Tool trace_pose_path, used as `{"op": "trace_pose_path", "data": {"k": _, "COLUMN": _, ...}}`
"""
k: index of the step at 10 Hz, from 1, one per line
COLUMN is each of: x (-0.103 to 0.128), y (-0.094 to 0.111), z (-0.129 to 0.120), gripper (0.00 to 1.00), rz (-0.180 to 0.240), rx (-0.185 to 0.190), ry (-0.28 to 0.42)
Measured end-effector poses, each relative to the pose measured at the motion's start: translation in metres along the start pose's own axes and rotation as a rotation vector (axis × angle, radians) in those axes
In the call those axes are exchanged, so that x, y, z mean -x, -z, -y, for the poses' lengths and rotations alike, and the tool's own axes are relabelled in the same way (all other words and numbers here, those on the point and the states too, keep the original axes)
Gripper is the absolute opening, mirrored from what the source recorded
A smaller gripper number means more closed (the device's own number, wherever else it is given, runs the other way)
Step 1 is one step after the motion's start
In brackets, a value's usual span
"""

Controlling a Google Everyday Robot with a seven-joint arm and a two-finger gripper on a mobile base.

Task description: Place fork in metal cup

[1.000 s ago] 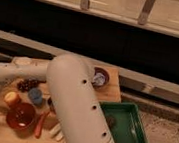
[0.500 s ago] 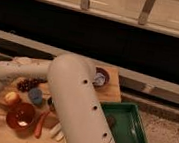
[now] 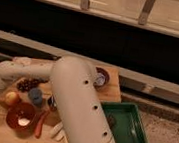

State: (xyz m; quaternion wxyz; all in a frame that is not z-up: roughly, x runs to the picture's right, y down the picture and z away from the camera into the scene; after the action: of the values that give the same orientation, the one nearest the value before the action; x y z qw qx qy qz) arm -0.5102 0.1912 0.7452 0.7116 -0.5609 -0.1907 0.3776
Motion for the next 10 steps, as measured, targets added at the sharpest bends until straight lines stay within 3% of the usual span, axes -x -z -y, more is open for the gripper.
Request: {"op": "trace_pose_path", "data": {"k": 10, "x": -0.019, "y": -0.021, "z": 0.016, "gripper": 0.8, "rz": 0.003, "rx": 0.06, "ry": -0.057}}
